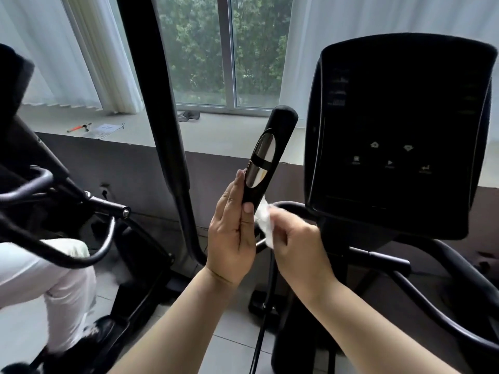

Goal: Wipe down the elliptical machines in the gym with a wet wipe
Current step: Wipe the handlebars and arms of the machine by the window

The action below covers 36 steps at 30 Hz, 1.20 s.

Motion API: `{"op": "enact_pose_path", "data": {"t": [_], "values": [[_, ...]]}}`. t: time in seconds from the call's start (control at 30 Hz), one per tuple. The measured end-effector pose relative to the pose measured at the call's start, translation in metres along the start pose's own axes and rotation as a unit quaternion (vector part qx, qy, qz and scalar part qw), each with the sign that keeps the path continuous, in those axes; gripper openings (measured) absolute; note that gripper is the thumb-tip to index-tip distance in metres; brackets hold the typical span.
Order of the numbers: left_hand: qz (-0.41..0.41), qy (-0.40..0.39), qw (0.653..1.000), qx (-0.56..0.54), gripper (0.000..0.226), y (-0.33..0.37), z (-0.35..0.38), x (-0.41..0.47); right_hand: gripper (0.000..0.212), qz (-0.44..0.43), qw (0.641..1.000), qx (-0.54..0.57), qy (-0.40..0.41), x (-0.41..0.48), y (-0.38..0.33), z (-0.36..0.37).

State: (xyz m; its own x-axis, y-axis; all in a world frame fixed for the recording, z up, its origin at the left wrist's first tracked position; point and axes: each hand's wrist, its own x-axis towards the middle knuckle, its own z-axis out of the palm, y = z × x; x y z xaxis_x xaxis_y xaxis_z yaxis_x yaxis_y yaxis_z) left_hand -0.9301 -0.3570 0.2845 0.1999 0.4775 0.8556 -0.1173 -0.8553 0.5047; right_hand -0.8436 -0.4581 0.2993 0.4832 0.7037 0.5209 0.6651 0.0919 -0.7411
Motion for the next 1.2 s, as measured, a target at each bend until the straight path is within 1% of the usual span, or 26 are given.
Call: {"op": "enact_pose_path", "data": {"t": [0.03, 0.07, 0.13, 0.17, 0.23, 0.27, 0.33, 0.4, 0.47, 0.5, 0.53, 0.57, 0.63, 0.67, 0.7, 0.73, 0.77, 0.8, 0.83, 0.87, 0.9, 0.93, 0.97, 1.0, 1.07, 1.2], "values": [[-0.002, 0.000, 1.000, 0.000, 0.046, 0.000, 0.000, 0.000, 0.019, -0.019, 0.999, -0.040, 0.026, 0.003, 0.001, -0.004], [-0.004, -0.001, 1.000, 0.001, 0.046, 0.000, -0.001, 0.000, 0.024, -0.043, 0.992, -0.100, 0.059, 0.007, -0.001, -0.007], [-0.009, -0.004, 1.000, 0.005, 0.046, 0.002, 0.000, -0.001, 0.026, -0.097, 0.971, -0.200, 0.088, 0.014, -0.002, -0.007], [-0.014, -0.003, 1.000, 0.007, 0.046, 0.002, 0.000, -0.001, 0.020, -0.105, 0.969, -0.210, 0.080, 0.016, -0.004, -0.005], [-0.017, -0.002, 1.000, 0.005, 0.046, 0.003, 0.000, -0.001, 0.011, -0.068, 0.977, -0.195, 0.044, 0.015, -0.012, -0.001], [-0.015, -0.003, 1.000, 0.002, 0.045, 0.003, -0.001, -0.002, 0.012, -0.040, 0.984, -0.167, 0.037, 0.014, -0.014, 0.001], [-0.009, -0.007, 1.000, -0.004, 0.044, 0.002, -0.002, -0.002, 0.010, 0.045, 0.998, -0.022, 0.041, 0.009, -0.024, 0.003], [-0.010, -0.007, 1.000, -0.004, 0.046, 0.003, -0.002, -0.002, 0.007, 0.098, 0.983, 0.140, 0.071, 0.006, -0.038, 0.004], [-0.011, -0.005, 1.000, -0.003, 0.046, 0.005, -0.001, -0.001, 0.011, 0.098, 0.968, 0.211, 0.094, 0.003, -0.042, 0.011], [-0.012, -0.004, 1.000, -0.003, 0.046, 0.005, 0.000, -0.001, 0.014, 0.076, 0.968, 0.216, 0.100, 0.001, -0.042, 0.016], [-0.013, -0.004, 1.000, -0.004, 0.046, 0.005, 0.000, -0.001, 0.018, 0.040, 0.975, 0.191, 0.106, -0.001, -0.040, 0.019], [-0.013, -0.004, 1.000, -0.005, 0.046, 0.005, 0.000, -0.001, 0.023, -0.005, 0.985, 0.135, 0.104, -0.004, -0.036, 0.020], [-0.008, -0.004, 1.000, -0.005, 0.046, 0.003, -0.001, -0.002, 0.029, -0.094, 0.994, -0.021, 0.059, -0.007, -0.019, 0.020], [-0.006, -0.003, 1.000, -0.004, 0.046, 0.003, -0.001, -0.002, 0.027, -0.127, 0.983, -0.130, 0.033, -0.003, -0.007, 0.018], [-0.005, -0.002, 1.000, -0.003, 0.046, 0.002, -0.001, -0.002, 0.023, -0.136, 0.962, -0.235, 0.023, 0.001, 0.001, 0.016], [-0.005, -0.002, 1.000, 0.000, 0.045, 0.002, -0.001, -0.002, 0.019, -0.125, 0.944, -0.303, 0.029, 0.005, 0.008, 0.015], [-0.005, -0.001, 1.000, 0.000, 0.045, 0.001, -0.001, -0.002, 0.018, -0.107, 0.940, -0.321, 0.043, 0.008, 0.013, 0.014], [-0.005, 0.000, 1.000, -0.001, 0.045, 0.001, 0.000, -0.002, 0.017, -0.096, 0.946, -0.303, 0.059, 0.009, 0.012, 0.013], [-0.005, 0.003, 1.000, -0.002, 0.045, 0.002, 0.000, -0.002, 0.014, -0.086, 0.963, -0.248, 0.065, 0.008, 0.007, 0.014], [-0.006, 0.004, 1.000, -0.003, 0.045, 0.002, 0.001, -0.002, 0.008, -0.060, 0.983, -0.159, 0.067, 0.006, -0.003, 0.014], [-0.006, 0.005, 1.000, -0.003, 0.045, 0.003, 0.000, -0.003, 0.005, -0.005, 0.997, -0.051, 0.064, 0.003, -0.014, 0.015], [-0.007, 0.005, 1.000, -0.003, 0.045, 0.004, 0.000, -0.003, 0.006, 0.054, 0.995, 0.054, 0.064, -0.001, -0.023, 0.017], [-0.007, 0.005, 1.000, -0.005, 0.045, 0.004, -0.001, -0.003, 0.006, 0.097, 0.982, 0.137, 0.082, -0.004, -0.030, 0.021], [-0.007, 0.003, 1.000, -0.010, 0.045, 0.004, -0.002, -0.003, 0.005, 0.122, 0.970, 0.184, 0.105, -0.007, -0.031, 0.025], [-0.011, -0.002, 1.000, -0.023, 0.046, 0.003, -0.003, -0.003, 0.005, 0.128, 0.965, 0.200, 0.110, -0.012, -0.027, 0.031], [-0.049, -0.007, 0.997, -0.059, 0.044, 0.005, -0.004, -0.002, 0.024, 0.120, 0.983, 0.138, -0.011, -0.017, -0.009, 0.036]]}}
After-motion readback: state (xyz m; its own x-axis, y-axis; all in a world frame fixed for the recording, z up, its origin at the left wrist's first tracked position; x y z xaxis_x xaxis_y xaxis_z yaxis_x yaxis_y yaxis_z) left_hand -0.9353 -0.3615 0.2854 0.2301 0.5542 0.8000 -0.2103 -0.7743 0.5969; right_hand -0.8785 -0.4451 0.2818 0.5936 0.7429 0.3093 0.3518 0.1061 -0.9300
